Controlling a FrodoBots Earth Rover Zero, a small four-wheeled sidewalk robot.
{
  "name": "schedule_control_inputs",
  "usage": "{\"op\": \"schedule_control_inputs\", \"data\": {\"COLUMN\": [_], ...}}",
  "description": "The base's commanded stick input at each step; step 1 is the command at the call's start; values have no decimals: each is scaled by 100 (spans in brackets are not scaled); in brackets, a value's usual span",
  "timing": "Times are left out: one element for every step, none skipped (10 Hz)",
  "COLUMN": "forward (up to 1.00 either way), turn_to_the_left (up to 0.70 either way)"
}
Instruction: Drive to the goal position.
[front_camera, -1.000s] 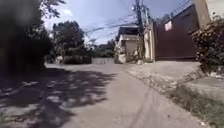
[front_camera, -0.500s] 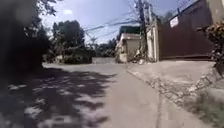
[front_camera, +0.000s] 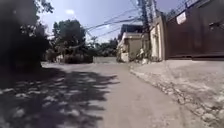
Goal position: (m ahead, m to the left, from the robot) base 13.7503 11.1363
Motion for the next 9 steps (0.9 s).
{"op": "schedule_control_inputs", "data": {"forward": [100, 100, 100, 100, 100, 100, 100, 100, 100], "turn_to_the_left": [0, 0, 0, 0, 0, 0, 0, 0, 0]}}
